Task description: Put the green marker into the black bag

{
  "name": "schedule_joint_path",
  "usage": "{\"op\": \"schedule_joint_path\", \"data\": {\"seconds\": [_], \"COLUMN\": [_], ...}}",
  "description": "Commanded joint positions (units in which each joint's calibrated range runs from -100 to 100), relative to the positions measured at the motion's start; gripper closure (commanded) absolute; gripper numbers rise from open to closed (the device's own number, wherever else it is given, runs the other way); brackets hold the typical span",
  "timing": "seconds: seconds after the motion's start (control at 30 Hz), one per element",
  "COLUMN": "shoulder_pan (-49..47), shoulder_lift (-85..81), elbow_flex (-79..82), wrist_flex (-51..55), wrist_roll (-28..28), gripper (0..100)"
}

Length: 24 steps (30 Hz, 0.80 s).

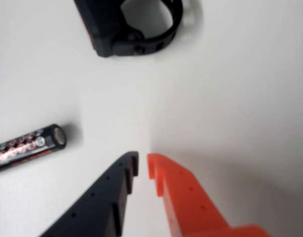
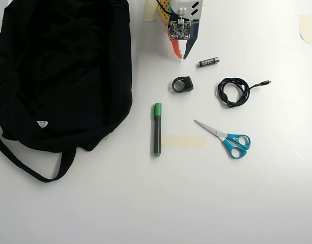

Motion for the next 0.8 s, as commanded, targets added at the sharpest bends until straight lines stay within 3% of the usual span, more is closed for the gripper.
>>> {"op": "schedule_joint_path", "data": {"seconds": [0.0,0.4,0.77], "shoulder_pan": [0.08,-0.22,0.16], "shoulder_lift": [-0.42,-0.42,-0.17], "elbow_flex": [1.25,1.25,-2.98], "wrist_flex": [0.0,-0.61,-14.39], "wrist_roll": [0.03,-0.39,-0.49], "gripper": [98,98,98]}}
